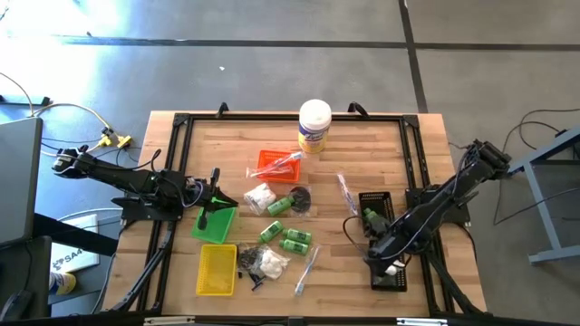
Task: Pick & Place Travel size toiletries
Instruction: Put the white cotton pack into the bottom black bin
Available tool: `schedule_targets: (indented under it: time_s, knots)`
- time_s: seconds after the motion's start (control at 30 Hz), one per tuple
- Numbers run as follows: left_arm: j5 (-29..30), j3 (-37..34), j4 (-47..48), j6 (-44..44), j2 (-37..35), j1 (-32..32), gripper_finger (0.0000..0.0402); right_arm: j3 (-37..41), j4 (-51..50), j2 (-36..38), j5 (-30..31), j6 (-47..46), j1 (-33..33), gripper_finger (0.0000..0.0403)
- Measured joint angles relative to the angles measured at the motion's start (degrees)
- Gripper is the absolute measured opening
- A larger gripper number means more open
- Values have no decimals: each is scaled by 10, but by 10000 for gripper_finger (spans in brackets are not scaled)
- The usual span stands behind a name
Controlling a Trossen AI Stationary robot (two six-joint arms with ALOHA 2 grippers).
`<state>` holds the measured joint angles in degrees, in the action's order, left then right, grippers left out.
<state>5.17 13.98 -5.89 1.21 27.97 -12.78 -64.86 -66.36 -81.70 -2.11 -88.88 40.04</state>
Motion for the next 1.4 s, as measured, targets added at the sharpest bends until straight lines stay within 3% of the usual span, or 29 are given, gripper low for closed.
schedule_targets:
  time_s: [0.27,0.77,1.07,1.23,1.4]
  knots:
    - [0,0,0,0,0,0,19,0,-9,-23,1,-89,48,2]
    - [0,0,0,0,0,0,19,0,-8,-72,-69,-209,108,2]
    - [0,0,0,0,0,0,19,0,-9,-128,-70,-192,115,2]
    - [0,0,0,0,0,0,19,0,54,-130,-34,-151,114,2]
    - [0,0,0,0,0,0,19,0,40,-129,-39,-149,113,2]
